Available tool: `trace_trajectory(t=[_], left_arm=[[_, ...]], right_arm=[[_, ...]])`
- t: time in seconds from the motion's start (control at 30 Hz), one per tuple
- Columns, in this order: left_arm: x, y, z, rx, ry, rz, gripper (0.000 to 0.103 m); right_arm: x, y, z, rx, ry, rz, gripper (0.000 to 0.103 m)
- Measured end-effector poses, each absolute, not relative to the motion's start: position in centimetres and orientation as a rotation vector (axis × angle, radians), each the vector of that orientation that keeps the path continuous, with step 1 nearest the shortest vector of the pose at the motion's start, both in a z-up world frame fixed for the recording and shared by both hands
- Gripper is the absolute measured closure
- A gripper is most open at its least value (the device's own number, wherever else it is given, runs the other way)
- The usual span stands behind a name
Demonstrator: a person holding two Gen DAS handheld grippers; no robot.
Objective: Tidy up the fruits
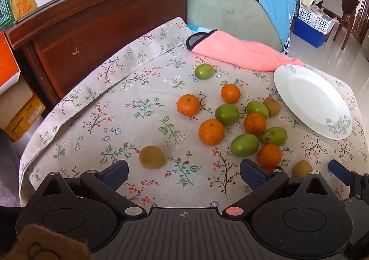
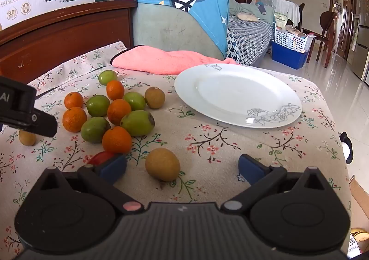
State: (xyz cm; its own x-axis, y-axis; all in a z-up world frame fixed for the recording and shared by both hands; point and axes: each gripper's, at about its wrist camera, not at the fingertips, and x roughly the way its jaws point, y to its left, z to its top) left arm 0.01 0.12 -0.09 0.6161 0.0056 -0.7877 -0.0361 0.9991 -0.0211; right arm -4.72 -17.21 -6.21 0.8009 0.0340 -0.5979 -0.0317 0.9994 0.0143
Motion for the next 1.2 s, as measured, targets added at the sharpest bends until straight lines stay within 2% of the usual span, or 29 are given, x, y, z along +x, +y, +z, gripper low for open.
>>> trace_trajectory(t=[0.1,0.4,0.7,1.2], left_arm=[[-1.0,0.7,-0.1,-0.043,0.905,0.021,0.000],[-1.4,0.6,-0.6,-0.003,1.010,0.028,0.000],[-1.9,1.0,-1.1,0.012,1.068,0.051,0.000],[-2.3,0.3,-1.7,0.057,1.117,0.032,0.000]], right_arm=[[-4.7,-17.3,-5.8,-0.001,0.669,0.048,0.001],[-4.0,-17.2,-3.8,-0.010,0.917,0.031,0.001],[-4.5,-17.5,-1.2,-0.023,0.976,-0.010,0.001],[-4.8,-17.5,-0.5,0.009,1.048,-0.048,0.001]])
